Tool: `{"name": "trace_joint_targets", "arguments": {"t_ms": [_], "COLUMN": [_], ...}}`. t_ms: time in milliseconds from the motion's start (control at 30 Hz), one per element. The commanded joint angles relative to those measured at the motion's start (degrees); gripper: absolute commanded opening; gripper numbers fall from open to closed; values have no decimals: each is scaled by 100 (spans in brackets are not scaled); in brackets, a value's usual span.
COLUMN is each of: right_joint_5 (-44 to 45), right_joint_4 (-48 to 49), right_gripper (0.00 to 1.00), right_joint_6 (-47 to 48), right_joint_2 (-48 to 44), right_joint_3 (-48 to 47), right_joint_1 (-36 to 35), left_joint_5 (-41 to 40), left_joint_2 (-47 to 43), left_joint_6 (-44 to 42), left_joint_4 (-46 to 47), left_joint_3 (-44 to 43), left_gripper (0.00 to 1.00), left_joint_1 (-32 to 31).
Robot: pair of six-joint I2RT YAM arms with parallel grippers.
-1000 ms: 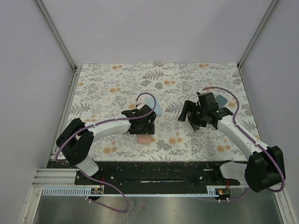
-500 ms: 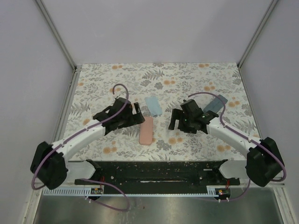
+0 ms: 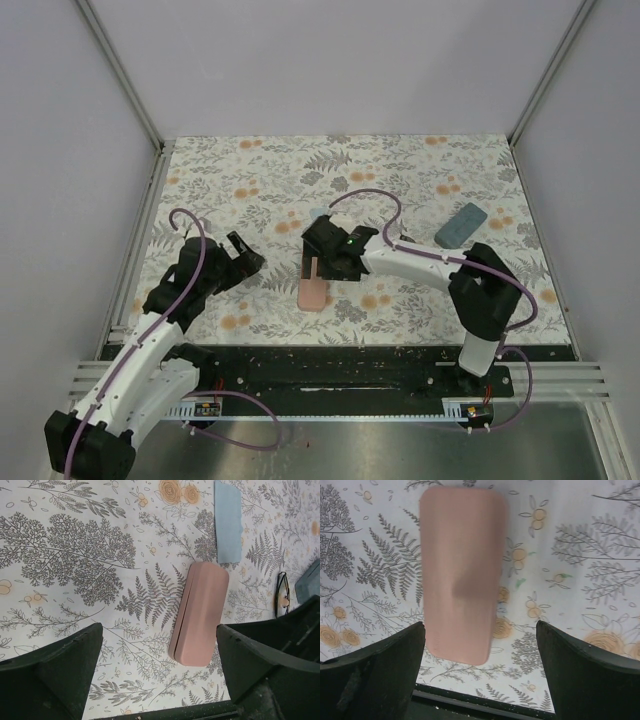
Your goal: Organize the sunglasses
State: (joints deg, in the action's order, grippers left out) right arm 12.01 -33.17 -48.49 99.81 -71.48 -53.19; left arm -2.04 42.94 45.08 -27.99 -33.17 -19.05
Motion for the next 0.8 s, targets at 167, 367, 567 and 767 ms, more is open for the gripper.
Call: {"name": "trace_joint_targets", "arguments": {"t_ms": [167, 367, 567, 767], "right_joint_5": [750, 890, 821, 689], "right_joint_4": [-822, -1217, -1385, -1377], "right_gripper": [100, 98, 86, 67], "right_joint_6": [-319, -319, -293, -205], "right_joint_2": [1207, 1708, 1972, 1955], "right_joint_3": [-1464, -1974, -2238, -2195], "right_joint_1": [-429, -491, -499, -500], "left_joint_5": [108, 160, 178, 441], "left_joint_2": [-611, -769, -708, -620], "left_joint_6": [-210, -351, -447, -509], "left_joint_4": [-295, -313, -234, -207], "left_joint_3": [-40, -32, -14, -49], "left_gripper": [99, 99, 99, 99], "left_joint_1": [200, 244, 279, 296]}}
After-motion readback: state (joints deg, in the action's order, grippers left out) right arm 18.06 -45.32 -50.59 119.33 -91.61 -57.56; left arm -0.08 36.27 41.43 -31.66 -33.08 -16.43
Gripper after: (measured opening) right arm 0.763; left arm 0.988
